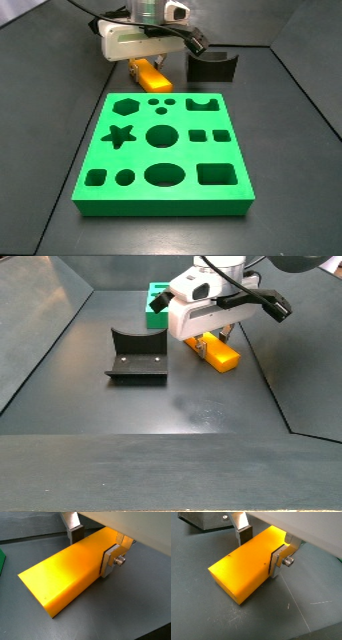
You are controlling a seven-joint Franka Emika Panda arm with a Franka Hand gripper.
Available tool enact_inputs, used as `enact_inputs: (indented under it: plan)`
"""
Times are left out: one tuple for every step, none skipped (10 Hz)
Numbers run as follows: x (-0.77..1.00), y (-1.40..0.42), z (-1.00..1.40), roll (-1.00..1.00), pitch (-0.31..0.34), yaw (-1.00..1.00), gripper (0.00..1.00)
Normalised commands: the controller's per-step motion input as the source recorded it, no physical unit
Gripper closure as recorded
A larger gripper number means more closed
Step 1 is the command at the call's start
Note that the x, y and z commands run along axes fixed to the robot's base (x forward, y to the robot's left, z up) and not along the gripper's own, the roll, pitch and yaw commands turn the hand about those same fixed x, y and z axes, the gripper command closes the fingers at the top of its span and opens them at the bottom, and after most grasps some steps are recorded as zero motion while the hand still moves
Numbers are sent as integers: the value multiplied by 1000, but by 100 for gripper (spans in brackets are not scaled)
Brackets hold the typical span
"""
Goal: Pick up the rectangle object. Move up. Place the rectangle object on the fixture. Regrasp the rectangle object. Move to above the board. Insert the rectangle object.
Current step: Pick up the rectangle object, then move up.
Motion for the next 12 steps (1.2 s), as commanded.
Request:
enact_inputs:
  plan:
    - [0,0,0,0,0,0,100]
    - [0,0,0,0,0,0,100]
    - [0,0,0,0,0,0,100]
    - [0,0,0,0,0,0,100]
    - [0,0,0,0,0,0,100]
    - [0,0,0,0,0,0,100]
    - [0,0,0,0,0,0,100]
    - [0,0,0,0,0,0,100]
    - [0,0,0,0,0,0,100]
    - [0,0,833,0,0,0,100]
    - [5,6,834,0,-2,6,100]
    - [-22,14,698,4,24,6,100]
